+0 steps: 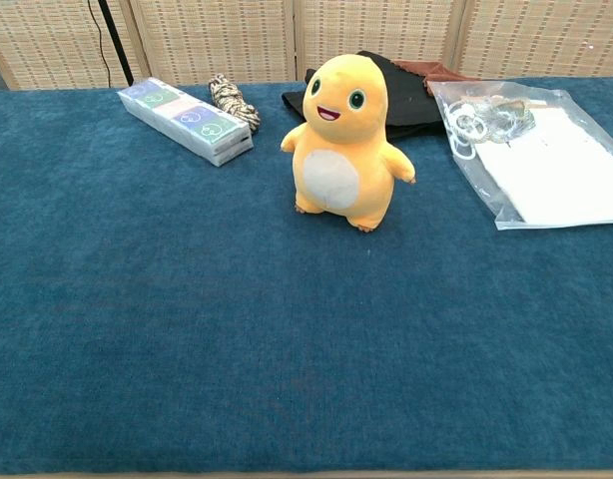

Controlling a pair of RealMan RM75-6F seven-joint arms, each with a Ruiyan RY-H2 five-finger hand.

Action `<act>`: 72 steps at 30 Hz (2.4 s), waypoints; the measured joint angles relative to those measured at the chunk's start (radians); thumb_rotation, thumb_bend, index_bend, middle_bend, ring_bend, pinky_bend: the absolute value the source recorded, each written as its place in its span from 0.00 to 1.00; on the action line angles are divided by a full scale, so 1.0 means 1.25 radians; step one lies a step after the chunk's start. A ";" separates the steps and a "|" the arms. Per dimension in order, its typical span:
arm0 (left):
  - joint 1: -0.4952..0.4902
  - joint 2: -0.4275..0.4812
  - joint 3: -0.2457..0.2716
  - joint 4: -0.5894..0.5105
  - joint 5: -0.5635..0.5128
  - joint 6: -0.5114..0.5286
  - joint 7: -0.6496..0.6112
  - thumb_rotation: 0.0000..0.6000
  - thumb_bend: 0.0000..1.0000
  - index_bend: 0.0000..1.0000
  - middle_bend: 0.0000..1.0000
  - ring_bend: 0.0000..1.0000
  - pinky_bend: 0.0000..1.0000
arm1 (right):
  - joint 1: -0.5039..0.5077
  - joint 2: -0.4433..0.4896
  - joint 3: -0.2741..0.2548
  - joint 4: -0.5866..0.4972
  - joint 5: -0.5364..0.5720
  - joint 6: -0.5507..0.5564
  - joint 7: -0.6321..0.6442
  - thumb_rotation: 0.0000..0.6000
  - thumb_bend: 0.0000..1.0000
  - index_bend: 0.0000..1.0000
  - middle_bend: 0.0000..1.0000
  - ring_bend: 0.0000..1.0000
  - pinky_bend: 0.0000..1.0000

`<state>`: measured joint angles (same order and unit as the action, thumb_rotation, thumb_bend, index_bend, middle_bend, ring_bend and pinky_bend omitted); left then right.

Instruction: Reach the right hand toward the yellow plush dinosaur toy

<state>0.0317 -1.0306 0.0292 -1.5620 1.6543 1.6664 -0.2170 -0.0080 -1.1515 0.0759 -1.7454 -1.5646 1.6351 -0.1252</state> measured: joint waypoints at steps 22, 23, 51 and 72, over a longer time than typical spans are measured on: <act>-0.008 0.018 0.004 -0.023 0.012 -0.008 -0.025 1.00 0.00 0.00 0.00 0.00 0.00 | 0.090 0.034 -0.011 -0.033 0.072 -0.235 0.297 1.00 0.00 0.17 0.00 0.00 0.00; -0.009 0.021 0.004 -0.029 0.015 -0.007 -0.028 1.00 0.00 0.00 0.00 0.00 0.00 | 0.103 0.031 -0.004 -0.033 0.083 -0.253 0.305 1.00 0.00 0.18 0.00 0.00 0.00; -0.021 0.047 0.001 -0.044 -0.003 -0.024 -0.101 1.00 0.00 0.00 0.00 0.00 0.00 | 0.433 -0.294 0.195 -0.007 0.666 -0.481 0.106 1.00 0.00 0.29 0.00 0.00 0.00; -0.020 0.057 -0.005 -0.029 -0.018 -0.023 -0.150 1.00 0.00 0.00 0.00 0.00 0.00 | 0.540 -0.426 0.262 0.105 0.850 -0.432 -0.032 1.00 0.00 0.30 0.00 0.00 0.00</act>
<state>0.0067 -0.9591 0.0233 -1.5976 1.6324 1.6374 -0.4043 0.6672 -1.6837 0.4030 -1.6140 -0.5026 1.0952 -0.1650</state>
